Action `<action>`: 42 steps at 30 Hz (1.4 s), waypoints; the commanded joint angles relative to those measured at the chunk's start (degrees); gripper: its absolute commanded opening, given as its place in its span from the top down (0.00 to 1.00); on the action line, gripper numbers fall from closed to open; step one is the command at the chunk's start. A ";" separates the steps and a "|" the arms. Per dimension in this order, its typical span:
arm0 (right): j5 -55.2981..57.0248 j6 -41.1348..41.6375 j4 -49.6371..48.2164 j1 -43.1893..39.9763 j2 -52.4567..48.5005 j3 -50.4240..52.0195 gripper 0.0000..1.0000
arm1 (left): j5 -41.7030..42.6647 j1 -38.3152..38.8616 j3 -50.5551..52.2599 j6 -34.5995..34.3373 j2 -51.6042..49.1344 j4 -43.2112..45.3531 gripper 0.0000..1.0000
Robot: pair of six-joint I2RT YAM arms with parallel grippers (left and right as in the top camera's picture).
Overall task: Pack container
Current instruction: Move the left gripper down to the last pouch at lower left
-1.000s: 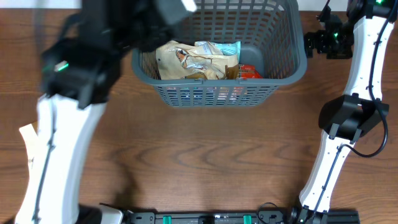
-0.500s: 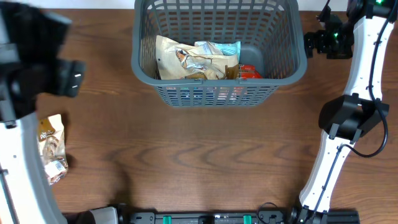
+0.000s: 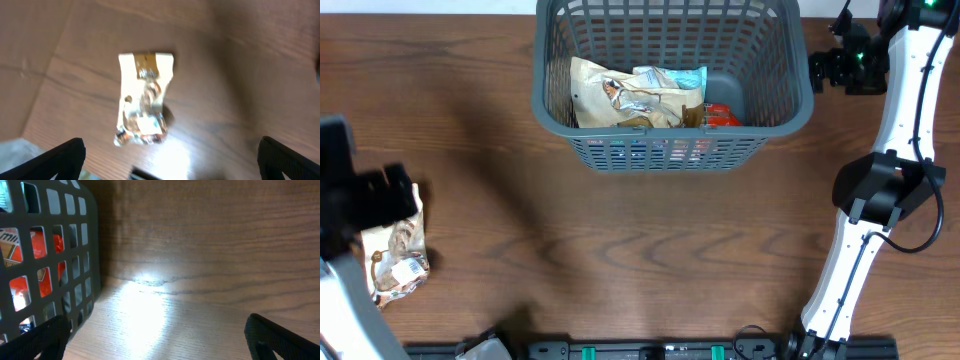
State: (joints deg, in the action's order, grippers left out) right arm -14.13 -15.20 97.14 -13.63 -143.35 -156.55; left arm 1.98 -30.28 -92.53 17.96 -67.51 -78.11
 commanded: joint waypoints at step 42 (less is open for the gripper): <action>0.66 -2.19 0.15 0.17 -0.15 -0.09 0.01 | -5.40 -13.35 32.89 14.21 -23.85 27.80 0.01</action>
State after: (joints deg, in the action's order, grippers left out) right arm -13.43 -16.82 97.19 -13.63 -143.35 -156.55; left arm -4.45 -42.37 -59.59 27.22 -90.08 -51.16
